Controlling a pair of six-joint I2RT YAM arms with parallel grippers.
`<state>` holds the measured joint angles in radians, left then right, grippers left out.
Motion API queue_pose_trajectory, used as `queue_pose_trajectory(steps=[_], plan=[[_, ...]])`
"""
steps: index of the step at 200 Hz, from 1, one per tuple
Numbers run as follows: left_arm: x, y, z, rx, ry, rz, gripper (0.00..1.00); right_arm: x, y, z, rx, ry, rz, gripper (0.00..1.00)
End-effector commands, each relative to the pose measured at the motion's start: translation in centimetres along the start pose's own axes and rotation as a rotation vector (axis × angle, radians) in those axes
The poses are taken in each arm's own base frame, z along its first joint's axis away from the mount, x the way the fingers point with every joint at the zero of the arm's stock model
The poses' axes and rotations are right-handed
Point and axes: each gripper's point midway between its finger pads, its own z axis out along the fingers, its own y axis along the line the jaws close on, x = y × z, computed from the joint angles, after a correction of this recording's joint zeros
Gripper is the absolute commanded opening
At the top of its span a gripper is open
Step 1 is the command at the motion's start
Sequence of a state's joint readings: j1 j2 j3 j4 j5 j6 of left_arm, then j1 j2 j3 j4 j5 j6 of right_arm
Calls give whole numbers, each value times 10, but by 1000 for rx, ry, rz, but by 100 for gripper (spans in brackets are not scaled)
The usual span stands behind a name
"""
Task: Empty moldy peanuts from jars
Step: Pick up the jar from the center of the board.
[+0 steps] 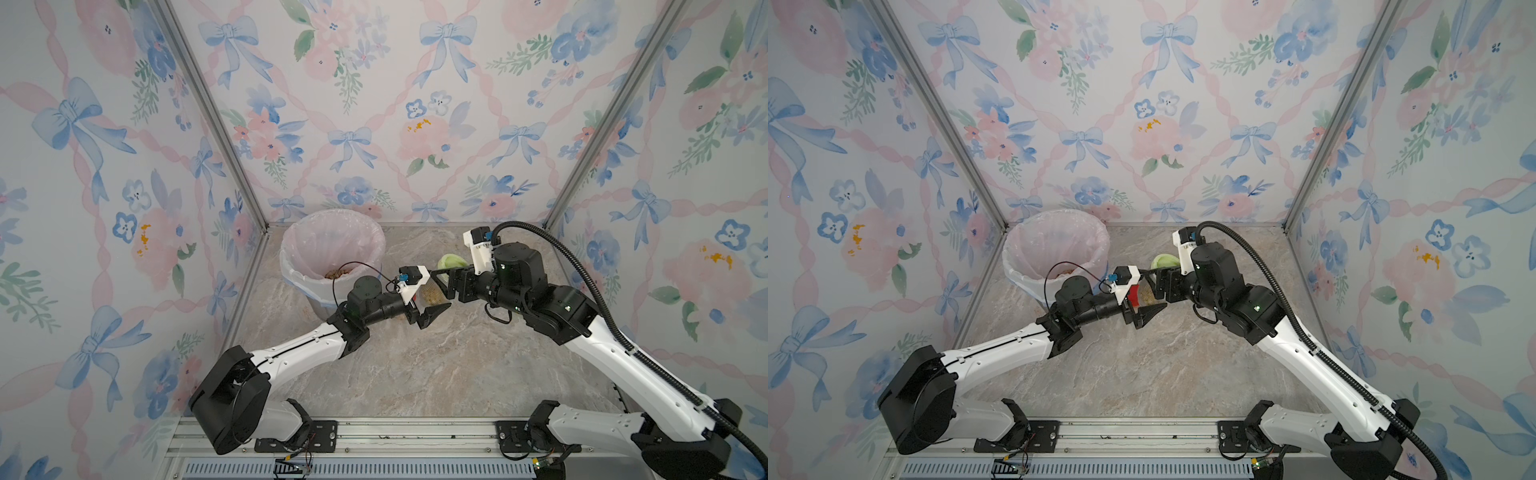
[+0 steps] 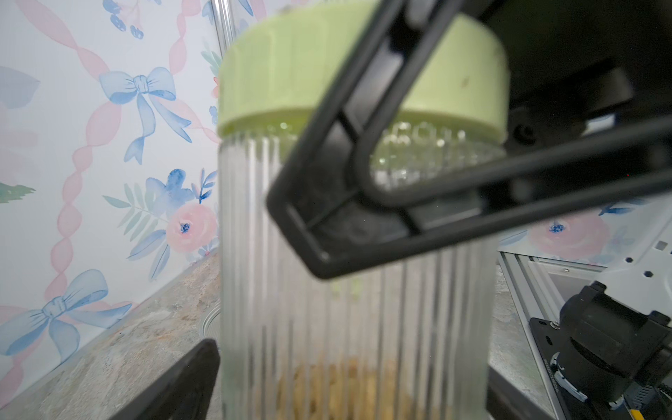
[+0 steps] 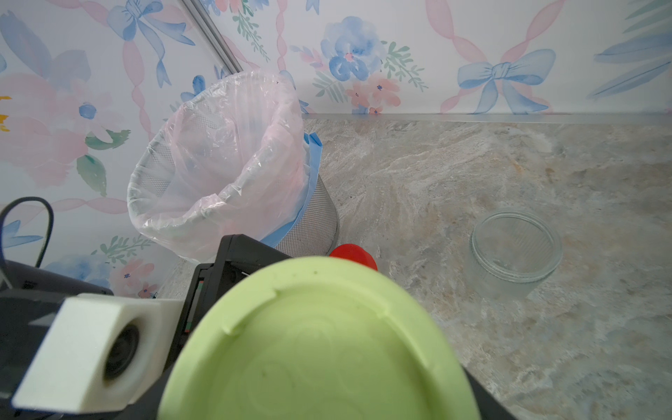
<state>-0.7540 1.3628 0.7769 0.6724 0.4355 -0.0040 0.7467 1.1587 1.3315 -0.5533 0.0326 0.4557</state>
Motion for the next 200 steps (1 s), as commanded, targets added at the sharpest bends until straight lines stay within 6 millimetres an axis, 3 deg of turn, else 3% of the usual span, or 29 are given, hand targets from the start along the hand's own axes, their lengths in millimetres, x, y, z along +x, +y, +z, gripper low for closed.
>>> queue_pose_trajectory(steps=[1, 136, 182, 200], plan=[[-9, -3, 3, 13, -29, -1, 98, -26, 13, -10, -65, -103, 25, 46], [-11, -1, 7, 15, -31, -2, 97, -21, 13, -6, -73, -90, 27, 46], [-9, -2, 9, 26, -27, -9, 83, -18, 13, -5, -75, -80, 20, 47], [-9, -2, 10, 31, -25, -12, 70, -17, 13, -3, -78, -77, 20, 47]])
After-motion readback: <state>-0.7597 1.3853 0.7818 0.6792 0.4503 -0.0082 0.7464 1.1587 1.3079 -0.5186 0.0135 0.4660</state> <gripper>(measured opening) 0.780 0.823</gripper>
